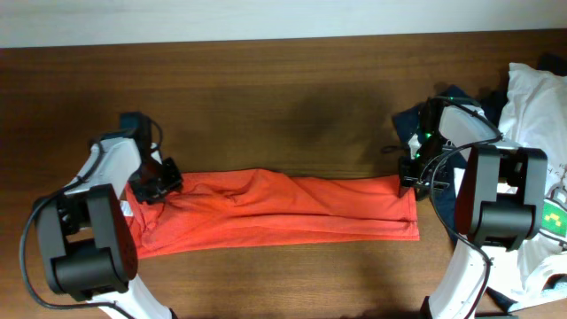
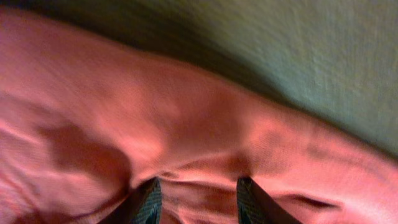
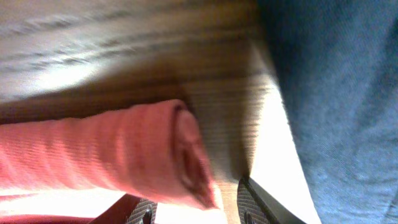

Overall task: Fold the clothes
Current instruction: 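Grasp the top edge with both grippers and fold it down toward the hem, then grasp the right end with the right gripper and fold it left over the shirt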

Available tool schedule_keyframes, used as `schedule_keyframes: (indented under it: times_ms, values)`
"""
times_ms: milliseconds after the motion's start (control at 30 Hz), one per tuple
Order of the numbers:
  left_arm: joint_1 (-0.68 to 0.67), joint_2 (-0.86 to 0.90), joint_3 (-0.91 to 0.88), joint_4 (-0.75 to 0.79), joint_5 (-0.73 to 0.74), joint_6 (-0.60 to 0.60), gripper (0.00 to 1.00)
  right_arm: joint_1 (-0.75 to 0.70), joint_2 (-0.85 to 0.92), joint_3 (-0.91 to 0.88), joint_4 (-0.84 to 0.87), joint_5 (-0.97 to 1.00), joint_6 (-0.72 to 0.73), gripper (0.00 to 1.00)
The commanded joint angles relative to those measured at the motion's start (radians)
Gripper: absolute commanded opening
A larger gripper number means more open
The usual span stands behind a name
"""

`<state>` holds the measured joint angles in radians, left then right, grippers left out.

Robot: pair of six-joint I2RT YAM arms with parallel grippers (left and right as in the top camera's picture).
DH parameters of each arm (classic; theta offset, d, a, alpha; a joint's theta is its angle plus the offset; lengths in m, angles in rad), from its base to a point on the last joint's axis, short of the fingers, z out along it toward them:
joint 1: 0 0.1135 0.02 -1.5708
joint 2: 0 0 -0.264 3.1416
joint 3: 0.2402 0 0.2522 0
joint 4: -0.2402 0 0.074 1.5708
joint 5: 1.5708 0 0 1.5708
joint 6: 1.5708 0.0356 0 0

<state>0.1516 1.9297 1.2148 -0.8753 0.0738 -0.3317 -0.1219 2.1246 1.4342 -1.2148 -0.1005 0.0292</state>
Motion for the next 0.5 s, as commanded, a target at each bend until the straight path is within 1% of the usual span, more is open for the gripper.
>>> schedule_keyframes:
  times_ms: [0, 33, 67, 100, 167, 233, 267, 300, 333, 433, 467]
  values:
    - [0.09, 0.038, -0.022, 0.105, 0.004, -0.013, 0.43, 0.004, 0.032, -0.017, 0.064, -0.127, -0.042, 0.39]
    - [0.097, 0.038, 0.006, 0.1, 0.017, 0.002, 0.44, 0.004, 0.032, -0.017, 0.064, -0.144, -0.053, 0.36]
    - [0.096, 0.037, 0.043, 0.075, 0.016, 0.03, 0.44, 0.004, 0.032, -0.017, 0.064, -0.166, -0.075, 0.36]
    - [0.096, 0.031, 0.093, 0.019, 0.016, 0.035, 0.44, 0.004, 0.032, -0.017, 0.06, -0.219, -0.121, 0.36]
    - [0.097, -0.011, 0.215, -0.127, 0.016, 0.035, 0.44, 0.004, 0.032, -0.017, 0.061, -0.227, -0.13, 0.36]
    - [0.095, -0.086, 0.272, -0.198, 0.017, 0.034, 0.45, 0.005, 0.032, -0.019, 0.063, -0.22, -0.13, 0.36]
    - [0.095, -0.118, 0.272, -0.222, 0.016, 0.034, 0.45, 0.005, 0.032, -0.023, 0.044, -0.163, -0.122, 0.37]
    - [0.095, -0.134, 0.272, -0.254, 0.016, 0.034, 0.45, 0.004, 0.032, -0.024, 0.016, -0.046, -0.044, 0.37]
    - [0.095, -0.136, 0.272, -0.288, 0.016, 0.034, 0.45, 0.001, 0.032, -0.024, -0.005, 0.002, -0.005, 0.37]
    - [0.095, -0.136, 0.272, -0.315, 0.016, 0.034, 0.46, 0.0, 0.032, -0.032, -0.064, -0.001, -0.017, 0.38]
    - [0.095, -0.136, 0.272, -0.315, 0.016, 0.034, 0.49, 0.01, 0.032, -0.049, -0.061, -0.032, -0.019, 0.38]
